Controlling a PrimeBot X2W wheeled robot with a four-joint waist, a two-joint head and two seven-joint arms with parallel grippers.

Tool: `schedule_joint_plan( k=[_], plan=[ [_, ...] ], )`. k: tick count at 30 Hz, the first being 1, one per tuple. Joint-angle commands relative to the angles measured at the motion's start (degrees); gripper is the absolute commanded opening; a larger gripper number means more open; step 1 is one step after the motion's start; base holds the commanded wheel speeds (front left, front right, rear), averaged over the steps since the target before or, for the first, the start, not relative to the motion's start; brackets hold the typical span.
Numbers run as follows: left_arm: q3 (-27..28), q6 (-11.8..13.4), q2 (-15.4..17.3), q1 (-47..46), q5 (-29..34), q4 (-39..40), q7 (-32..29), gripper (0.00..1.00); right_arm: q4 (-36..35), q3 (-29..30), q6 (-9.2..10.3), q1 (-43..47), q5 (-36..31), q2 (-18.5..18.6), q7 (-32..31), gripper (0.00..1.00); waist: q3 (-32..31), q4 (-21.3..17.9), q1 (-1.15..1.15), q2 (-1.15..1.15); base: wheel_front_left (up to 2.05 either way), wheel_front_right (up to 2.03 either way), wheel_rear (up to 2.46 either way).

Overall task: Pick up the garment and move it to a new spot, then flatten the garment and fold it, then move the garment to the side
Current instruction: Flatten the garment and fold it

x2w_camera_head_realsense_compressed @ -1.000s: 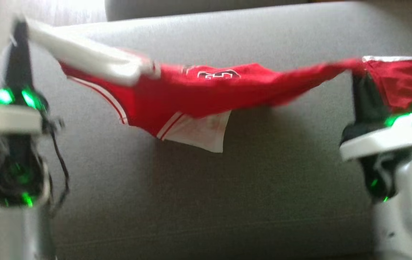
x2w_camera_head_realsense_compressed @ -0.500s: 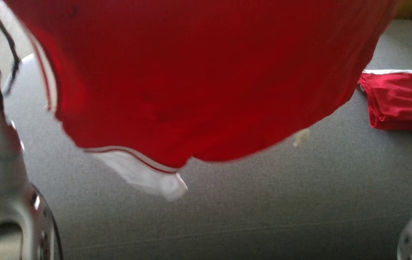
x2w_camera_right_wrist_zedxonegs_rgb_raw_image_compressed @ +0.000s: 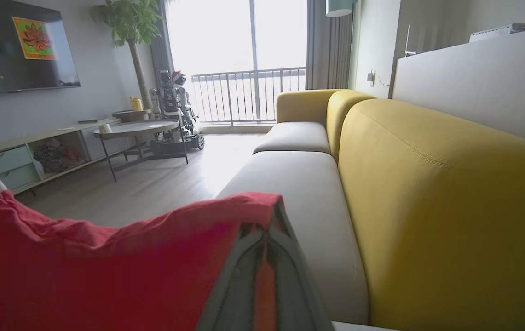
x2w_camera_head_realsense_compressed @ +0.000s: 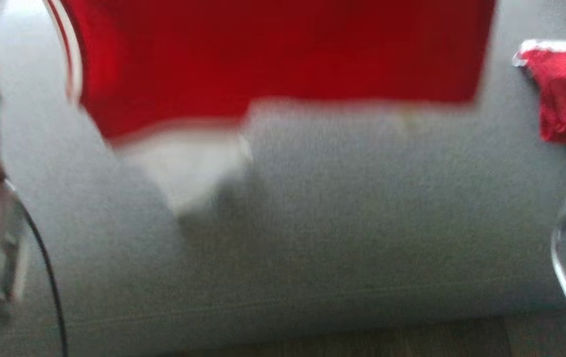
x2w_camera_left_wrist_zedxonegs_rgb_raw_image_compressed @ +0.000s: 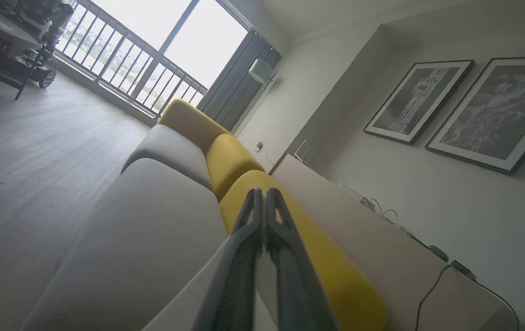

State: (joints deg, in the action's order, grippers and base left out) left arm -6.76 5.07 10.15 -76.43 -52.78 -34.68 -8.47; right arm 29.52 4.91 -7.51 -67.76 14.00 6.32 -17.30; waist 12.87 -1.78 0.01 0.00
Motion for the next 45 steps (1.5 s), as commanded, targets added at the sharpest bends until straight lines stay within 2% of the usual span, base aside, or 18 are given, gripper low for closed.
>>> schedule_joint_plan(
  k=[1,7,13,14,18,21,25,30,35,39,40,45],
  plan=[
    [0.5,-0.7,3.3,-5.5,1.2,1.2,0.8,0.00,-1.0,-0.8,0.02,-4.5,-0.9,-1.5,1.1,0.00,7.3,-0.4,-0.01,0.00,0.00,0.00,0.00],
    [-2.3,-6.0,4.5,-19.4,7.0,-8.0,10.5,0.00,9.6,1.8,0.02,-18.3,-7.7,-2.8,12.7,0.00,17.4,-0.9,-0.01,0.00,0.00,0.00,0.00],
    [-3.3,-10.8,3.5,-24.9,7.6,-14.8,17.9,0.00,18.6,3.0,0.02,-25.4,-12.9,-3.2,18.2,0.00,23.9,0.9,-0.01,0.00,0.00,0.00,0.00],
    [-3.4,-11.8,3.1,-24.5,6.4,-16.3,19.2,0.00,21.1,3.8,0.02,-25.9,-13.8,-3.0,19.5,0.00,25.4,1.5,-0.01,0.00,0.00,0.00,0.00],
    [-5.4,-12.5,2.7,-19.9,3.7,-16.6,19.6,0.00,25.5,5.1,0.02,-24.3,-14.2,-2.3,22.1,0.00,26.2,2.8,-0.01,0.00,0.00,0.00,0.00],
    [-8.8,-12.5,3.2,-13.0,-0.5,-11.5,18.5,0.00,27.9,4.3,0.02,-21.3,-13.7,-1.3,23.3,0.00,24.9,3.6,-0.01,0.00,0.00,0.00,0.00],
    [-11.6,-12.5,6.3,-1.8,-7.7,-2.1,17.8,0.00,29.1,2.0,0.02,-15.7,-11.1,0.2,24.9,0.00,21.4,4.0,-0.01,0.00,0.00,0.00,0.00],
    [-11.8,-12.5,11.2,12.3,-15.8,11.1,17.4,0.00,25.3,-1.4,0.02,-7.3,-5.5,2.5,26.1,0.00,15.5,3.9,-0.01,0.00,0.00,0.00,0.00],
    [-10.7,-12.3,15.7,29.4,-20.8,22.3,16.3,0.00,17.0,-4.8,0.02,5.4,0.5,4.5,23.3,0.00,9.6,3.3,-0.01,0.00,0.00,0.00,0.00],
    [-9.5,-9.2,17.9,44.2,-23.3,31.8,17.0,0.00,7.2,-5.8,0.02,17.6,4.4,6.7,19.1,0.00,5.9,3.1,-0.01,0.00,0.00,0.00,0.00],
    [-9.5,-9.2,17.9,44.2,-23.3,31.8,17.0,0.00,7.2,-5.8,0.02,17.6,4.4,6.7,19.1,0.00,5.9,3.1,-0.01,0.00,0.00,0.00,0.00],
    [-9.4,-5.2,18.1,60.7,-25.3,42.3,18.8,0.00,-6.4,-2.4,0.02,33.7,5.8,7.5,13.8,0.00,2.2,3.6,-0.01,0.00,0.00,0.00,0.00]
  ],
)
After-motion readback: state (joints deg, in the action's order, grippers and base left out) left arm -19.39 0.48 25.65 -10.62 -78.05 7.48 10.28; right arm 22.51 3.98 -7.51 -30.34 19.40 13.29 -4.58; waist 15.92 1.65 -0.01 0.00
